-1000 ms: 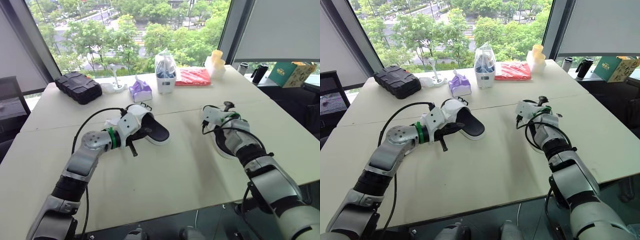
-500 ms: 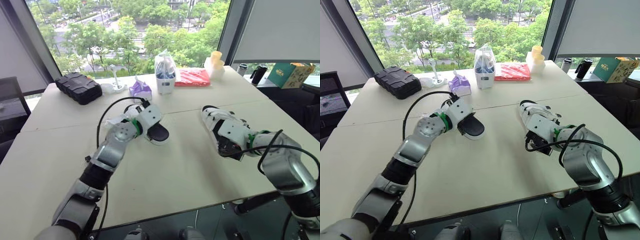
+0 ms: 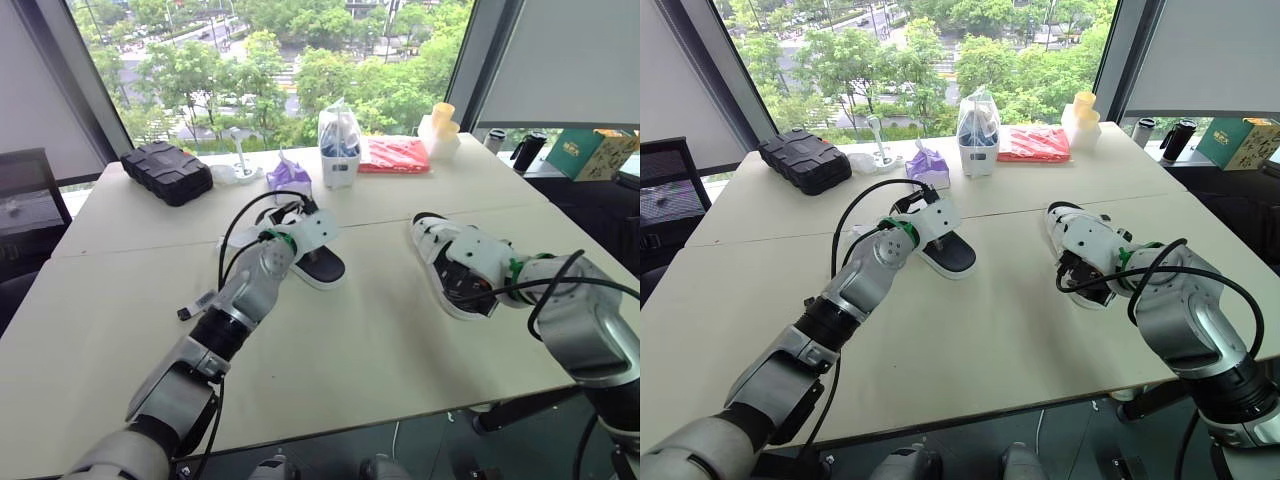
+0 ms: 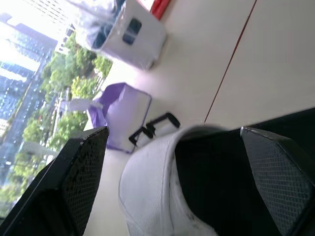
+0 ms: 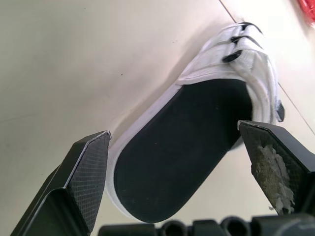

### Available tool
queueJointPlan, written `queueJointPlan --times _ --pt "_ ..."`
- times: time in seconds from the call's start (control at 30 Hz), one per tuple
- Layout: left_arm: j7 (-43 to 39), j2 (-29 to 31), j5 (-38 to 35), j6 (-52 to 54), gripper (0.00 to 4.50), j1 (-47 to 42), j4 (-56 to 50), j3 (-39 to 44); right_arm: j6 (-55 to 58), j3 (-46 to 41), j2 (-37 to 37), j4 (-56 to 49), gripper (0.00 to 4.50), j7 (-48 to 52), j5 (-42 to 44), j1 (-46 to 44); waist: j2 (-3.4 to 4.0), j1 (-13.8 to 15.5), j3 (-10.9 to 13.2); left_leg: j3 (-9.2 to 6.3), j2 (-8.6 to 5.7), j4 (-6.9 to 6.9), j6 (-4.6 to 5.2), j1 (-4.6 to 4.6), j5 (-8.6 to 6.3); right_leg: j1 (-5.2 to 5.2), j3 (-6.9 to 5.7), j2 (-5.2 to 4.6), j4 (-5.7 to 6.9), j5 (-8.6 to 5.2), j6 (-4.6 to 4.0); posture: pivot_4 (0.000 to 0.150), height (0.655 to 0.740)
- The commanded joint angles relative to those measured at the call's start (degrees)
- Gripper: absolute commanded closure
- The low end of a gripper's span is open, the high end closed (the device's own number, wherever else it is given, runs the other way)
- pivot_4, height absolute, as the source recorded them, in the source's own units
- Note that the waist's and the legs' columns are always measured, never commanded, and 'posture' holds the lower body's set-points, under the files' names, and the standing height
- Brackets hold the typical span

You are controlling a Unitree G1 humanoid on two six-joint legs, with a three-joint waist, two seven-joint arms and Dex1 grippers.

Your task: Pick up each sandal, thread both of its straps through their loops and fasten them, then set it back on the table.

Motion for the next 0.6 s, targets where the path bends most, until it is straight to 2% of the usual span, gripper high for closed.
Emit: queueJointPlan --times 0.03,0.37,0.6 --pt "2.7 0.4 1.9 -3.1 0.06 -3.8 4.7 0.5 0.1 -0.5 -1.4 -1.7 0.00 -1.4 0.7 -1.7 0.00 0.0 0.0 0.00 0.00 0.00 0.00 0.00 0.00 0.00 0.00 0.00 0.00 0.00 0.00 0.150 0.7400" --pt "7.7 -0.4 1.2 -10.9 0.06 -10.6 24.9 1.6 1.1 0.0 -1.4 -2.6 0.00 -3.3 2.8 -2.0 -0.05 0.0 0.0 0.00 -0.02 0.01 0.00 -0.02 0.00 -0.01 -0.02 -0.02 0.00 0.01 0.01 0.150 0.7400" --pt "9.1 1.7 1.5 -13.6 0.06 -12.7 30.8 1.9 1.8 0.2 -1.7 -3.4 0.00 -4.6 3.9 -1.8 -0.05 -0.2 0.0 0.01 -0.01 0.00 0.00 -0.02 0.00 -0.02 -0.02 -0.02 0.01 0.01 0.02 0.150 0.7400"
